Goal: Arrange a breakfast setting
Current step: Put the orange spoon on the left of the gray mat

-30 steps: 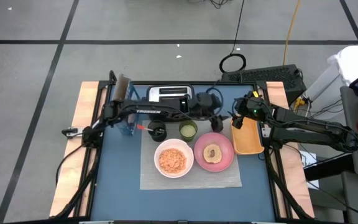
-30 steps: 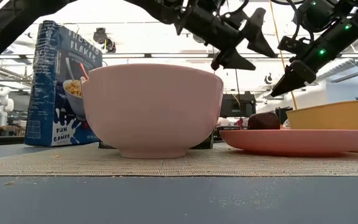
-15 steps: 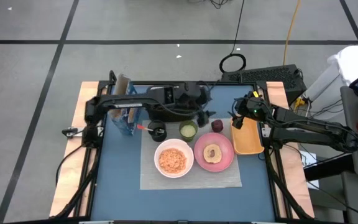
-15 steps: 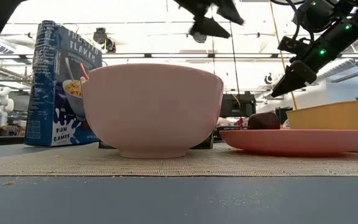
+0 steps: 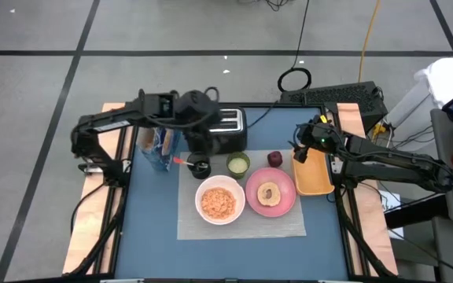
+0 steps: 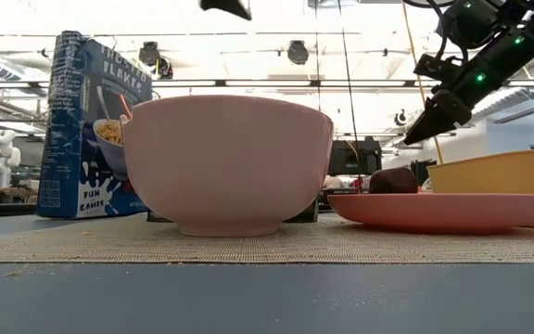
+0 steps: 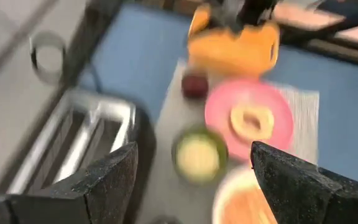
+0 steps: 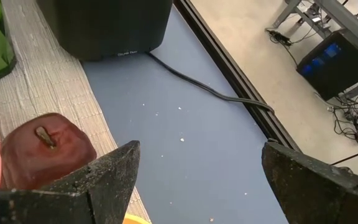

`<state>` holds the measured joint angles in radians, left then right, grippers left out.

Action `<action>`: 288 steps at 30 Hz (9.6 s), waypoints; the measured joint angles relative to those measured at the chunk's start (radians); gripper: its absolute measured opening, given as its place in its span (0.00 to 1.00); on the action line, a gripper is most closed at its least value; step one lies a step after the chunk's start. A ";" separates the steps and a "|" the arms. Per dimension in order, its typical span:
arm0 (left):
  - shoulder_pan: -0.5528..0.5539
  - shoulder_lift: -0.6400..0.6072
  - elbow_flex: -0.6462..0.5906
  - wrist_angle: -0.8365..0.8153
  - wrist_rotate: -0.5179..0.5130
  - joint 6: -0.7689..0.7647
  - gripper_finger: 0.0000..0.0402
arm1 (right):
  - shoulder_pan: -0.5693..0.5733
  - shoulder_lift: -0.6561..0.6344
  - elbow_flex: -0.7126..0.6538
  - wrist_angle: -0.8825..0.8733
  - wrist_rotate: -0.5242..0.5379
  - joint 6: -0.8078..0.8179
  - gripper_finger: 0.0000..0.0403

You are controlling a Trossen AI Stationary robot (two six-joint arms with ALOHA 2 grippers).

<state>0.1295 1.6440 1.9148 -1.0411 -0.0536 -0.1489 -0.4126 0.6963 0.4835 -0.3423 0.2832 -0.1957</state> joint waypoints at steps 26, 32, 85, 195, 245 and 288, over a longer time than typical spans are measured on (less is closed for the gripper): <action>0.028 -0.005 -0.280 -0.531 0.075 -0.483 0.79 | 0.000 0.003 0.000 0.009 0.000 0.001 0.81; 0.028 -0.006 -0.366 -0.543 0.059 -0.488 0.79 | 0.000 0.003 0.000 0.009 -0.001 0.001 0.81; 0.016 -0.003 -0.302 -0.417 0.034 -0.454 0.79 | 0.000 0.003 0.000 0.009 0.000 0.000 0.81; -0.133 -0.119 -0.121 -0.535 0.108 -0.954 0.06 | 0.000 0.002 0.000 0.009 0.000 0.000 0.81; -0.610 -0.118 -0.661 -0.205 -0.138 -1.993 0.06 | 0.000 0.003 0.000 0.009 -0.001 0.000 0.81; -0.614 -0.105 -1.032 0.345 -0.100 -2.214 0.06 | 0.000 0.003 0.000 0.010 -0.001 0.000 0.81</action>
<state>-0.4849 1.5391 0.8829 -0.6965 -0.1538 -2.3625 -0.4122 0.6991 0.4835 -0.3321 0.2825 -0.1955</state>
